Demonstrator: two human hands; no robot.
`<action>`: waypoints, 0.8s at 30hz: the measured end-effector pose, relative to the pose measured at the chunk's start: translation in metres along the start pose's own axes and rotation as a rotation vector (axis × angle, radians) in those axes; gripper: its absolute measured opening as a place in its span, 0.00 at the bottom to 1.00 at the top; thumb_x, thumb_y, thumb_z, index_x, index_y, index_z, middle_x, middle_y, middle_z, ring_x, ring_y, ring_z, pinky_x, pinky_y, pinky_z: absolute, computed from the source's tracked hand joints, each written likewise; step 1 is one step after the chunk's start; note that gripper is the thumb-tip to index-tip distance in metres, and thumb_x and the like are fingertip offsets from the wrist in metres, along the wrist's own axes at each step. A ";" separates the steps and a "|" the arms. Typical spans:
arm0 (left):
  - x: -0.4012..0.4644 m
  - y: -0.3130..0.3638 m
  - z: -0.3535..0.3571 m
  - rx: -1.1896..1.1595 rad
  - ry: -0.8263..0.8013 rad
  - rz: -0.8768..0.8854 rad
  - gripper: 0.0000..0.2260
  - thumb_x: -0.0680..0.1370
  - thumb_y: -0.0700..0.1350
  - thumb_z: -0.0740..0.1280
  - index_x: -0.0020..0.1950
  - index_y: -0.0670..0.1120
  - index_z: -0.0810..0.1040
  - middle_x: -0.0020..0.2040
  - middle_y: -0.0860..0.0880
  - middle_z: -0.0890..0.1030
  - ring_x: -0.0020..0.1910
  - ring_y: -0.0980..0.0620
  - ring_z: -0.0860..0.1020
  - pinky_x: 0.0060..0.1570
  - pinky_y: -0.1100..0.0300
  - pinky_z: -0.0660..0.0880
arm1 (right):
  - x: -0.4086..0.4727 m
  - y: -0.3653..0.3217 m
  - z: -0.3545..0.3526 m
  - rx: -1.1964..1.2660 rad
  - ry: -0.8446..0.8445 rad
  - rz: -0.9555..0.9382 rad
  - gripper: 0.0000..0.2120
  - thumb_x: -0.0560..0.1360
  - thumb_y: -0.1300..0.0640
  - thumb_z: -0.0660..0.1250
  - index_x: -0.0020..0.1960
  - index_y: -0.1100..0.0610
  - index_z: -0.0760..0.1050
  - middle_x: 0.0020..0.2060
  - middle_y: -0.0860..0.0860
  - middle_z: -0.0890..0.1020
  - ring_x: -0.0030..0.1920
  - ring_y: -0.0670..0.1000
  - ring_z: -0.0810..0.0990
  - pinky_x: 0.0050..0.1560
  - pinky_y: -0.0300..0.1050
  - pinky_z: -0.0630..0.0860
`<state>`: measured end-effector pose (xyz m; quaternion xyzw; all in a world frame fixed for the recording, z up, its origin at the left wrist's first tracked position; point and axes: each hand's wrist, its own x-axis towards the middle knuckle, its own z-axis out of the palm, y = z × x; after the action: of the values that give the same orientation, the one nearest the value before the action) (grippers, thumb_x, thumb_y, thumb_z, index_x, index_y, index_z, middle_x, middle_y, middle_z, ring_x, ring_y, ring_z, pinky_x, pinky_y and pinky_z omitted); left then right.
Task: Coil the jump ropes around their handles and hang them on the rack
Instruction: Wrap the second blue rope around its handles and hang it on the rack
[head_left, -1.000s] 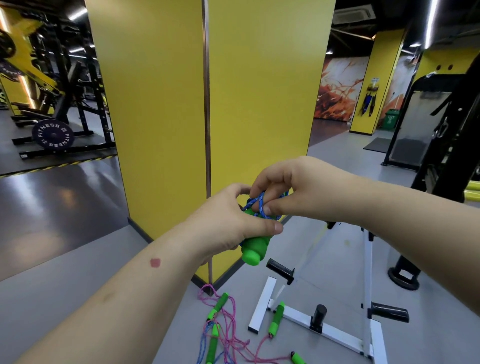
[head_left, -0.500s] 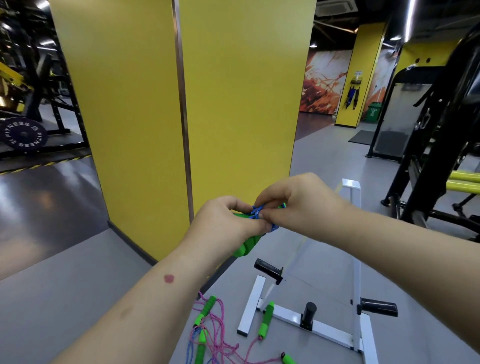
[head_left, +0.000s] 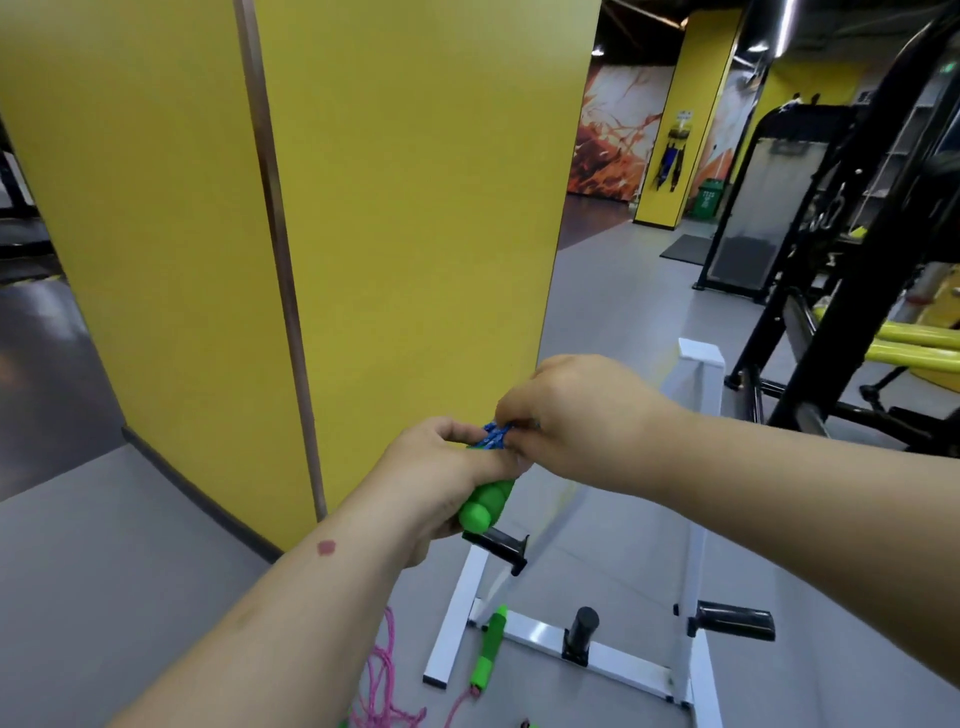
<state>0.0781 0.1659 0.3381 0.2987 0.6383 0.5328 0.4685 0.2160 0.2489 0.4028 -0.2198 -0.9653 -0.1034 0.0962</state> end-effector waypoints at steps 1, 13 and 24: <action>0.010 -0.002 0.003 0.001 0.007 0.003 0.23 0.66 0.46 0.84 0.56 0.46 0.78 0.36 0.47 0.85 0.28 0.51 0.78 0.27 0.62 0.73 | 0.005 0.007 0.002 0.007 -0.026 0.021 0.09 0.77 0.46 0.64 0.50 0.47 0.81 0.36 0.46 0.79 0.44 0.52 0.77 0.41 0.51 0.77; 0.102 -0.023 0.053 0.035 0.059 0.069 0.22 0.68 0.48 0.82 0.55 0.44 0.76 0.45 0.42 0.86 0.34 0.47 0.79 0.43 0.49 0.84 | 0.039 0.088 0.052 0.314 -0.317 0.365 0.09 0.78 0.48 0.68 0.48 0.54 0.79 0.46 0.52 0.81 0.44 0.52 0.78 0.45 0.47 0.76; 0.177 -0.024 0.085 -0.017 -0.015 -0.184 0.12 0.76 0.52 0.75 0.50 0.49 0.74 0.42 0.48 0.78 0.32 0.53 0.77 0.23 0.65 0.74 | 0.076 0.138 0.107 0.396 -0.254 0.535 0.10 0.79 0.50 0.66 0.52 0.57 0.80 0.48 0.53 0.85 0.52 0.54 0.81 0.53 0.48 0.78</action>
<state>0.0914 0.3502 0.2659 0.2388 0.6551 0.4904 0.5228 0.1952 0.4275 0.3392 -0.4529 -0.8791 0.1428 0.0397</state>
